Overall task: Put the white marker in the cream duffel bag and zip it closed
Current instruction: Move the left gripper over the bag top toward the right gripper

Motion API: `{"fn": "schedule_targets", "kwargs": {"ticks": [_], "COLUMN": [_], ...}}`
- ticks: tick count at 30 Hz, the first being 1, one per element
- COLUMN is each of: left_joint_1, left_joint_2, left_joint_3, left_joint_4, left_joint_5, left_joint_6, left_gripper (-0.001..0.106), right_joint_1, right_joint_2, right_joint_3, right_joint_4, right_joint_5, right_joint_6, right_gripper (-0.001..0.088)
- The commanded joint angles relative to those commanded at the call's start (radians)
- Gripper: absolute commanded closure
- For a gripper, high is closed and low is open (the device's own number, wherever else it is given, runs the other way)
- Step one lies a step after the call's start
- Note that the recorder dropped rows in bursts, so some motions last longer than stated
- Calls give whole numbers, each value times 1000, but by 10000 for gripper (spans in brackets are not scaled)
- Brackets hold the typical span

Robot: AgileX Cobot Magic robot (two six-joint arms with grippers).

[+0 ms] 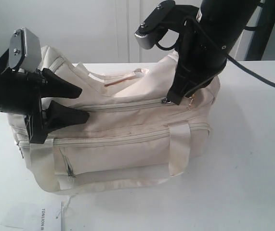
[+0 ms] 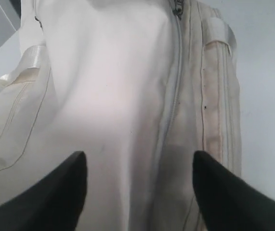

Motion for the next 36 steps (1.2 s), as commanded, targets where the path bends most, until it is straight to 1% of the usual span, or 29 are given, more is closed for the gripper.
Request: {"fn": "schedule_targets", "kwargs": {"ticks": [4, 6, 7, 8, 9, 10, 11, 12, 14, 15, 16, 18, 19, 20, 22, 29, 30, 32, 34, 36], "left_joint_1": [0, -8, -31, -51, -97, -123, -174, -196, -267, -291, -321, -343, -346, -346, -346, -346, -346, -346, -346, -346], "left_joint_2": [-89, -115, -107, -98, -79, -66, -34, -14, 58, 76, 105, 143, 160, 182, 208, 248, 252, 254, 256, 256], "left_joint_3": [-2, -26, -45, -55, -72, -80, -89, -96, -135, -150, -166, -193, -205, -222, -244, -251, -251, -251, -251, -251], "left_joint_4": [-4, -28, -32, -32, -29, -29, -29, -29, -33, -33, -33, -35, -39, -44, -42, -44, -44, -42, -32, -6], "left_joint_5": [47, 121, 135, 123, 77, 34, -45, -60, -83, -116, -180, -230, -226, -192, -187, -203, -207, -212, -216, -216], "left_joint_6": [10, 3, -5, -7, -7, -7, -7, -7, -7, -9, -9, -9, -9, -9, -13, -23, -23, -23, -23, -23], "left_gripper": [303, 303, 303, 303, 303, 303, 303, 303, 303, 303, 305, 328, 345, 354, 354, 363, 388, 477, 616, 795], "right_joint_1": [0, 0, 0, 0, 0, 0, 0, 0, 0, 0, 0, 0, 0, 0, 0, 0, 0, 0, 0, 0], "right_joint_2": [0, 2, 2, 2, 2, 2, 2, 2, 2, 0, -2, -1, -1, -1, -1, -1, -1, -1, -1, -1], "right_joint_3": [17, 24, 29, 32, 40, 44, 50, 50, 50, 50, 50, 50, 50, 50, 50, 50, 50, 50, 50, 50], "right_joint_4": [0, 11, 16, 18, 21, 21, 21, 21, 21, 21, 21, 21, 21, 21, 21, 21, 21, 21, 21, 21], "right_joint_5": [0, 0, -8, -18, -40, -49, -61, -61, -65, -64, -64, -56, -58, -58, -58, -61, -61, -61, -64, -68], "right_joint_6": [-9, -9, -9, -9, -11, -13, -15, -15, -15, -15, -15, -15, -15, -15, -15, -17, -17, -17, -17, -17], "right_gripper": [868, 868, 868, 868, 868, 868, 868, 868, 868, 868, 868, 868, 868, 868, 868, 868, 868, 868, 868, 868]}}
